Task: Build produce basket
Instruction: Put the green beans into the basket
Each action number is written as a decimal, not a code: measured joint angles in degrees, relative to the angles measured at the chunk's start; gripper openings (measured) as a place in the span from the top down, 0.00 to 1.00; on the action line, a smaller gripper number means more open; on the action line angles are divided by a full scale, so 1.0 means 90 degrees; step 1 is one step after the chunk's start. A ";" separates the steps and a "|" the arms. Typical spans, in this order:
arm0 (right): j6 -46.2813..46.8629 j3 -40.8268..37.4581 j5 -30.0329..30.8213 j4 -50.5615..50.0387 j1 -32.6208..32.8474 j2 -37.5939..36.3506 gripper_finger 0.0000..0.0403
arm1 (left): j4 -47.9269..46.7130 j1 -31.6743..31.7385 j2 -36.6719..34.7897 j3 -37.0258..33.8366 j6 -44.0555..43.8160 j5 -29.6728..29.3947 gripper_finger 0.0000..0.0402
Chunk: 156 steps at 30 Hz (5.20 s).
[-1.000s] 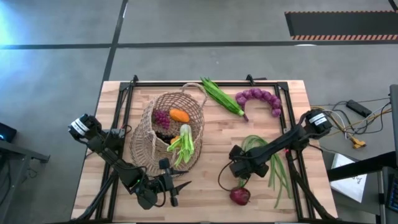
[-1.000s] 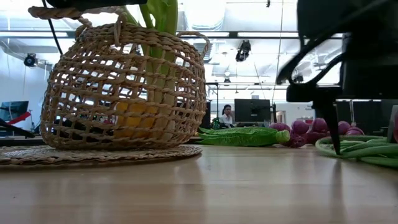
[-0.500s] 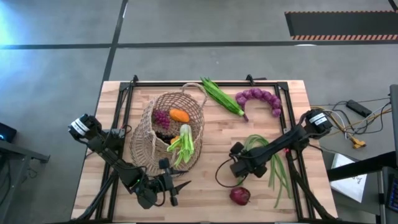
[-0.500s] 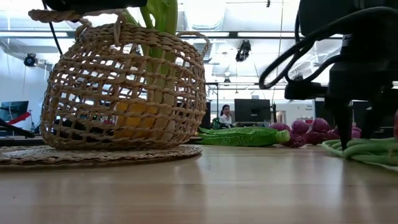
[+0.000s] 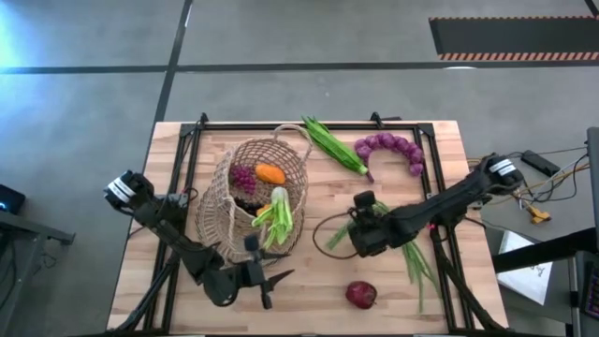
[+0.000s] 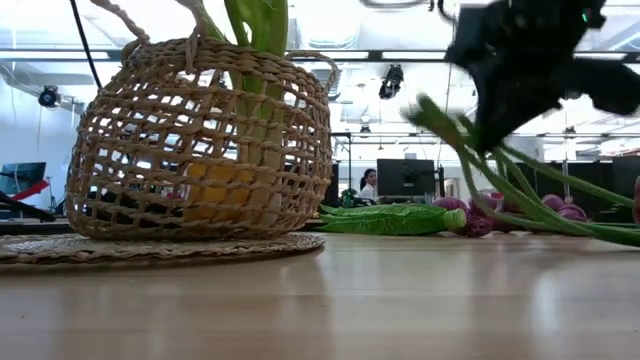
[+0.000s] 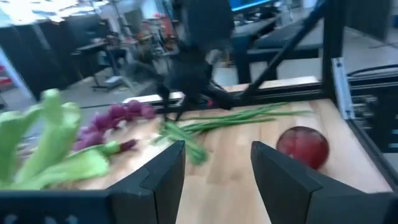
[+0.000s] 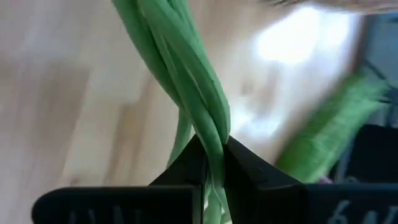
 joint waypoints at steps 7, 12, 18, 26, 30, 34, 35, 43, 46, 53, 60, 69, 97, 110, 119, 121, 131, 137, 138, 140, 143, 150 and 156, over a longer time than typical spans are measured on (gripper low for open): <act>0.0135 0.0008 0.0317 0.0895 0.0112 -0.0295 0.94 | 0.0308 0.1007 -0.0002 0.0066 0.0186 0.2484 0.58; 0.0161 0.0005 0.0331 0.1148 0.0121 -0.0187 0.94 | 0.0222 0.1384 0.0108 0.0548 0.1324 0.3807 0.51; 0.0309 0.0000 0.0576 0.1237 0.0123 -0.0012 0.94 | -0.1411 0.1392 0.0276 0.1496 0.2052 0.3286 0.37; 0.0455 0.0000 0.0641 0.1426 0.0221 -0.0116 0.94 | -0.3363 0.1281 0.0891 0.2642 0.1965 0.1686 0.33; 0.0457 0.0000 0.0639 0.1603 0.0355 -0.0170 0.94 | -0.3484 0.1271 0.1252 0.2889 0.1957 0.1204 0.36; 0.0509 0.0000 0.0639 0.1624 0.0460 -0.0179 0.94 | -0.3452 0.1271 0.1321 0.2933 0.1779 0.0901 0.43; 0.0529 0.0000 0.0637 0.1626 0.0466 -0.0179 0.94 | -0.3456 0.1260 0.1320 0.2925 0.1721 0.0903 0.45; 0.0610 0.0000 0.0807 0.1780 0.0502 -0.0184 0.94 | -0.3457 0.1256 0.1320 0.2789 0.1611 0.0901 0.58; 0.0605 0.0000 0.0809 0.1882 0.0502 -0.0184 0.94 | -0.3476 0.1256 0.1321 0.2754 0.1555 0.0903 0.59; 0.0608 0.0003 0.0809 0.1942 0.0505 -0.0184 0.94 | -0.3459 0.1276 0.1319 0.2698 0.1280 0.0883 0.59; 0.0598 0.0003 0.0807 0.2113 0.0505 -0.0184 0.94 | -0.3333 0.1276 0.1319 0.2698 0.1266 0.0879 0.59; 0.0537 0.0003 0.0789 0.2223 0.0502 -0.0180 0.94 | -0.3273 0.1276 0.1319 0.2680 0.1270 0.0883 0.78; 0.2664 -0.2528 -0.1778 0.5582 0.0783 -0.0339 0.86 | -0.3291 0.1431 0.1268 0.4016 0.3479 -0.0345 0.95; 0.3318 -0.1731 0.2181 0.1379 0.0794 -0.2162 0.87 | -0.2776 0.1816 0.1217 0.4431 0.3648 -0.0540 0.95; 0.2096 -0.0987 0.3291 0.0675 0.0791 -0.3417 0.86 | -0.2197 0.2442 0.1212 0.5238 0.4773 -0.0510 0.95; 0.1855 -0.0800 0.3287 0.0670 0.0791 -0.3645 0.84 | -0.2232 0.2616 0.1214 0.5380 0.5084 -0.0496 0.95; 0.2850 -0.1430 0.2516 0.0345 0.0774 -0.4434 0.62 | -0.2234 0.3243 0.1079 0.5711 0.5954 -0.0498 0.95; 0.3399 -0.3378 0.2324 0.2363 0.0774 -0.4373 0.54 | -0.2521 0.3425 0.0970 0.5685 0.5913 -0.0503 0.95; 0.3164 -0.3704 0.2262 0.3167 0.0774 -0.4330 0.53 | -0.2606 0.3437 0.0959 0.5693 0.5839 -0.0501 0.95; 0.2414 -0.4340 0.2082 0.5248 0.0774 -0.4175 0.52 | -0.2705 0.3442 0.0952 0.5732 0.5741 -0.0496 0.95; 0.1087 -0.5225 0.1334 0.9181 0.0744 -0.3743 0.51 | -0.2727 0.3417 0.0945 0.5736 0.5736 -0.0444 0.95; 0.0816 -0.5986 -0.0841 1.4269 0.0045 -0.2151 0.51 | -0.3052 0.3068 0.0945 0.5717 0.4928 0.0913 0.95; 0.1378 -0.5295 -0.1962 1.4480 -0.0758 -0.0891 0.51 | -0.3657 0.2905 0.0970 0.5559 0.4291 0.2367 0.95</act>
